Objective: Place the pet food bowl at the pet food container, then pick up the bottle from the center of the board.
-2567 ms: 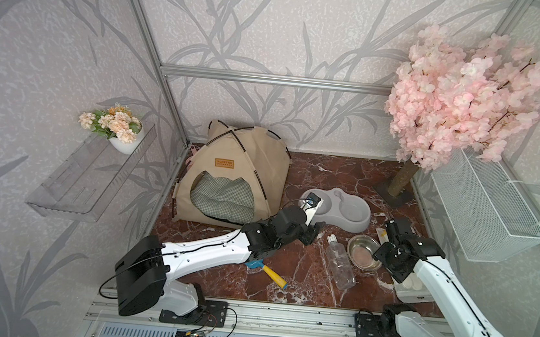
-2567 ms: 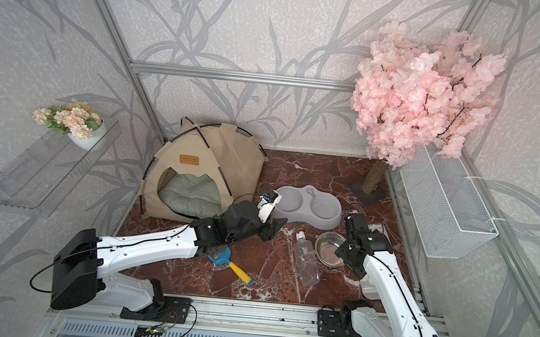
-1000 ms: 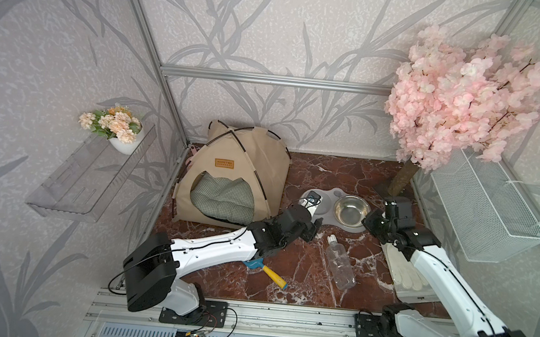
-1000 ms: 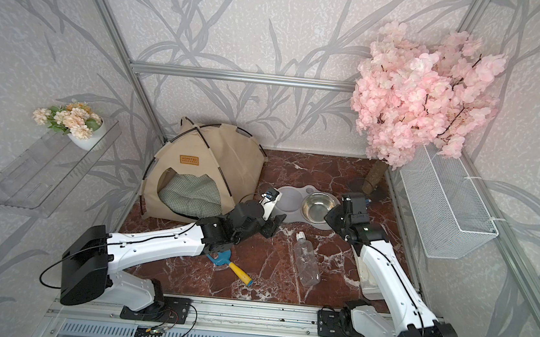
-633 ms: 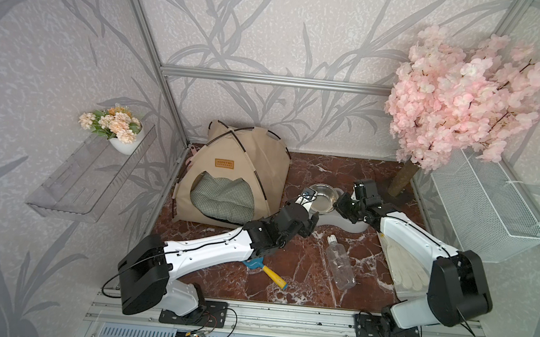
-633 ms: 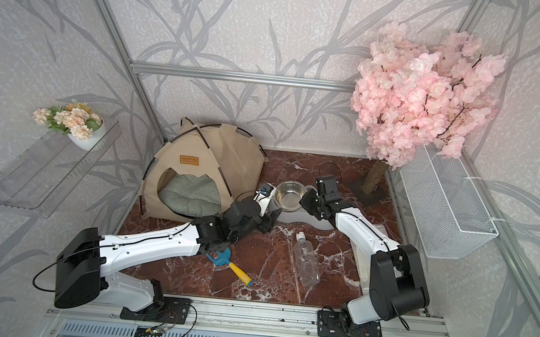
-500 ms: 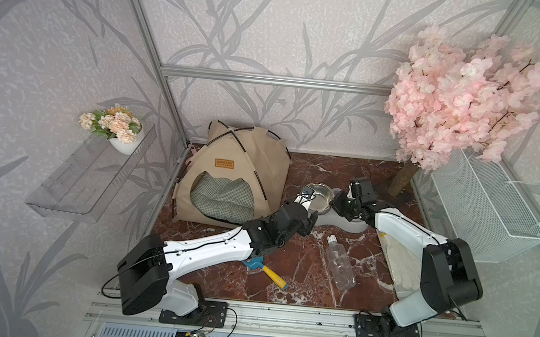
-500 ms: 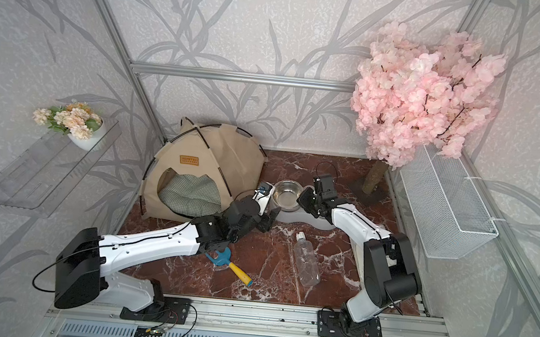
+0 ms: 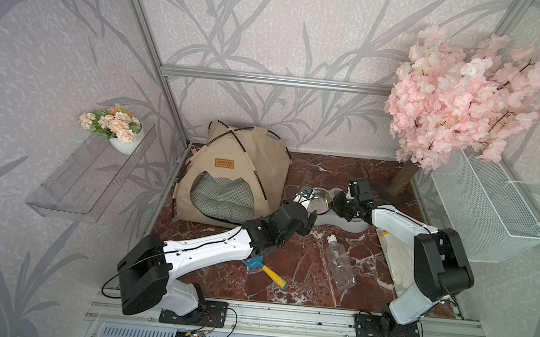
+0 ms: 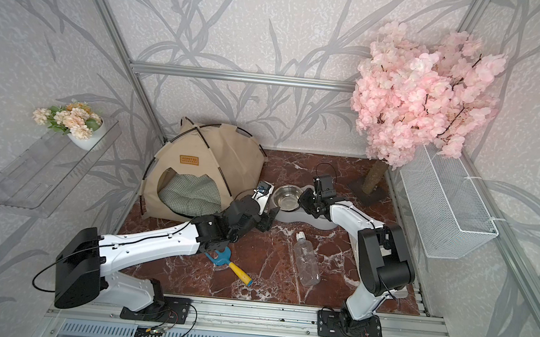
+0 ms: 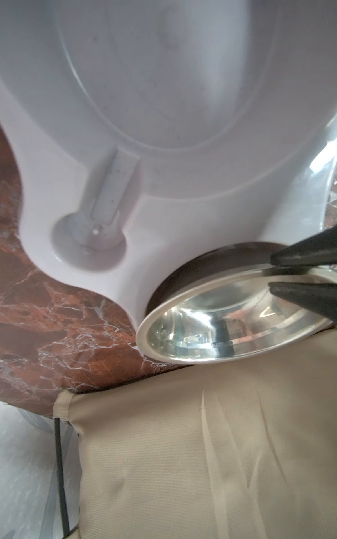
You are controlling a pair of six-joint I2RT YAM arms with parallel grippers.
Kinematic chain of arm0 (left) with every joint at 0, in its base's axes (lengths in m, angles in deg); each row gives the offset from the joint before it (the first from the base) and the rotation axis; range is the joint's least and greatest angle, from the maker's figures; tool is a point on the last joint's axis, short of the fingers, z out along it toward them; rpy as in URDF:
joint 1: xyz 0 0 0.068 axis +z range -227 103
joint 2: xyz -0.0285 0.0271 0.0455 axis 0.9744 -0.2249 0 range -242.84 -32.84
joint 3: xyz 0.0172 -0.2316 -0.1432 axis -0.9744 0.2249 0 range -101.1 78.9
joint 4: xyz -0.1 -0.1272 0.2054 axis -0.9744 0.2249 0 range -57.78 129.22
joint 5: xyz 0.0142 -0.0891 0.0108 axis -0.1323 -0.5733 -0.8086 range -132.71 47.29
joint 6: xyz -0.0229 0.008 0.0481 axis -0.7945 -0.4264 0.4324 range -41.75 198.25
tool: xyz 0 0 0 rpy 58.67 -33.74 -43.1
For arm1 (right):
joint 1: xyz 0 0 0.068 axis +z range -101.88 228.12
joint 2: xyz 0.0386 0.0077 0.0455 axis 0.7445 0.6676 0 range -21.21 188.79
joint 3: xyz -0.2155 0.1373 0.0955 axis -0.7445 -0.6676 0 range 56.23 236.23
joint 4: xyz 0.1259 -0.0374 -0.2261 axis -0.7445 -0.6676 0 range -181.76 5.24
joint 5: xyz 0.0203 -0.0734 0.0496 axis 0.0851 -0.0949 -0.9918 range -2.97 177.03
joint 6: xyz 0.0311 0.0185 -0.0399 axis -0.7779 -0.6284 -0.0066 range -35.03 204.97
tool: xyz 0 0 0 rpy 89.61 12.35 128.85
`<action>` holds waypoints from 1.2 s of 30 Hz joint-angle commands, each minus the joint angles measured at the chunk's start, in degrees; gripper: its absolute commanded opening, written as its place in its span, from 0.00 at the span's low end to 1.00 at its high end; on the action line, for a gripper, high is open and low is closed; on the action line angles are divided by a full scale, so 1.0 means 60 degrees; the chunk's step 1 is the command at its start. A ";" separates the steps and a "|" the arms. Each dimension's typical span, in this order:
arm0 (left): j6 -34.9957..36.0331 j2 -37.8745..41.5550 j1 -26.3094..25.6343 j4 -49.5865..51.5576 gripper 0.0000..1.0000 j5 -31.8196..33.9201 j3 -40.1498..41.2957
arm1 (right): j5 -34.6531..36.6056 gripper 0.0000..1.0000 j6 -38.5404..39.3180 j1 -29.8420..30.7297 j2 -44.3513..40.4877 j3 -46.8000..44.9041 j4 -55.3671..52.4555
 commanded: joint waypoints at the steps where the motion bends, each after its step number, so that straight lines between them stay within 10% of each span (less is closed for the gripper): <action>1: -0.0131 0.0218 0.0073 0.0079 0.71 0.0159 0.0048 | -0.0199 0.19 0.0258 -0.0079 -0.0171 0.0292 -0.0494; 17: -0.0710 0.0546 0.0944 0.1165 0.86 -0.0341 -0.0476 | 0.1541 0.85 0.4373 0.1369 -0.4088 -0.1163 -0.7183; 29: -0.1431 0.1164 0.1207 0.1457 0.83 -0.0376 -0.0216 | 0.1561 0.86 0.4268 0.2998 -0.2393 -0.1955 -0.6277; 36: -0.0839 0.1158 0.1200 0.2903 0.81 0.0910 -0.0939 | 0.1970 0.61 0.4694 0.3060 -0.2559 -0.2182 -0.5302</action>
